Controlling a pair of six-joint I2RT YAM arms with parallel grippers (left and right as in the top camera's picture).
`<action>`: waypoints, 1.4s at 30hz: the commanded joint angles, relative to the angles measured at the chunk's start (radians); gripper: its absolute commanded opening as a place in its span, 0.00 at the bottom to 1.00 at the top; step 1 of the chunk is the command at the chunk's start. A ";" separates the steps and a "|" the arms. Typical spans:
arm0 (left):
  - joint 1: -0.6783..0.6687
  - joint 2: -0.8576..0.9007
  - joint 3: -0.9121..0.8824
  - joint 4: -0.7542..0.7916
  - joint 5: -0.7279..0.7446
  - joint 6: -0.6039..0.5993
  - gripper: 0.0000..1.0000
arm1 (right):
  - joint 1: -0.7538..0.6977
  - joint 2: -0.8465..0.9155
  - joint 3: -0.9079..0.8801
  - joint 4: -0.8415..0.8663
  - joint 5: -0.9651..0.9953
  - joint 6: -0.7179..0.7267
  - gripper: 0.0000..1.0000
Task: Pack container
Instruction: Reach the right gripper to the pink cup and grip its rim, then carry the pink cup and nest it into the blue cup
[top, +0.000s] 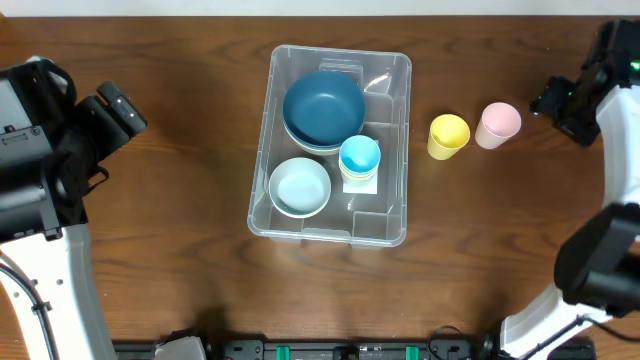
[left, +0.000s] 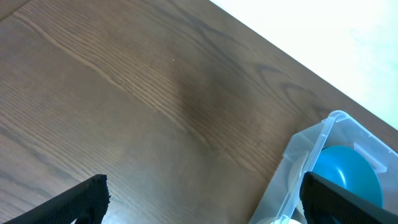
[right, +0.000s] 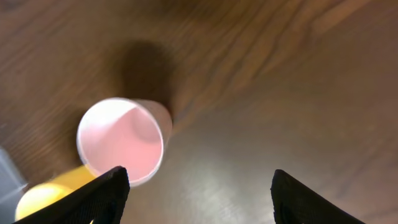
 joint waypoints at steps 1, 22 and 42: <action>0.005 0.005 0.010 0.000 -0.009 -0.002 0.98 | 0.013 0.064 0.008 0.027 -0.053 0.009 0.73; 0.005 0.005 0.010 0.000 -0.009 -0.002 0.98 | 0.066 0.184 0.006 -0.012 0.035 0.039 0.01; 0.005 0.005 0.010 0.000 -0.009 -0.002 0.98 | 0.415 -0.338 0.007 -0.033 0.107 0.027 0.01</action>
